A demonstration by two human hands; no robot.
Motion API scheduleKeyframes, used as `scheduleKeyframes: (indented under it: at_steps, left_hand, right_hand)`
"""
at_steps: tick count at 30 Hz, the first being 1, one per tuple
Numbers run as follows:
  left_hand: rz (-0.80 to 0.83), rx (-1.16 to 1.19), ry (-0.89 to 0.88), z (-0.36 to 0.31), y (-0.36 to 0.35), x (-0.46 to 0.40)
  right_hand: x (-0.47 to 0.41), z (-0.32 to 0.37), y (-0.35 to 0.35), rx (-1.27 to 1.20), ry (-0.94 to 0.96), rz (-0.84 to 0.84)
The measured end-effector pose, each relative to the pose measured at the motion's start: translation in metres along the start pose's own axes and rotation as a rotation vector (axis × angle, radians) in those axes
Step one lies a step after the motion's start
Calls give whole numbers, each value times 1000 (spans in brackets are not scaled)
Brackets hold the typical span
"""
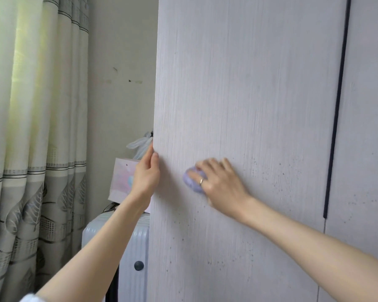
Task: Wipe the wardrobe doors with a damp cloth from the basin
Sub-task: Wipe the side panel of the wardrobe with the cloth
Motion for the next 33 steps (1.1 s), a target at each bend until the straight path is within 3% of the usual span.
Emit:
scheduleKeyframes:
  at_steps: [3, 7, 9, 14, 16, 18, 21, 23, 25, 30, 33]
  left_hand:
    - [-31, -41, 22, 1, -3, -4]
    - [-54, -60, 61, 6, -3, -7]
    - [-65, -68, 86, 10, -2, -9]
    - [-118, -61, 80, 10, 1, -9]
    - [-128, -60, 71, 11, 1, -8]
    - [-148, -61, 60, 13, -1, -7]
    - [-165, -106, 26, 12, -3, -4]
    - [-153, -152, 4, 9, -5, -1]
    - [-132, -167, -4, 8, -7, 0]
    - [-90, -148, -26, 12, -9, 3]
    - [-118, -118, -23, 15, -10, 4]
  right_hand:
    - [6, -9, 1, 110, 95, 92]
    - [-35, -97, 37, 58, -350, -42]
    - [-36, -107, 37, 20, -437, -55]
    - [39, -28, 8, 53, -57, 38]
    - [50, -28, 6, 67, -2, 74]
    - [36, -57, 15, 50, -102, 20]
    - [11, -112, 38, -7, -410, -107]
    - [14, -118, 40, -28, -473, -153]
    - [37, -103, 31, -19, -406, -155]
    - [104, -60, 8, 132, 81, 69]
    - [81, -103, 27, 170, 4, 10]
Point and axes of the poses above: each hand's wrist, its own x-axis away from the middle knuckle, its own y-axis out of the back of the hand, z = x × y, the point moved 7 cm from there along -x, towards the middle knuckle, and after that the axes turned 7 degrees about z, right-handed, at the moved point
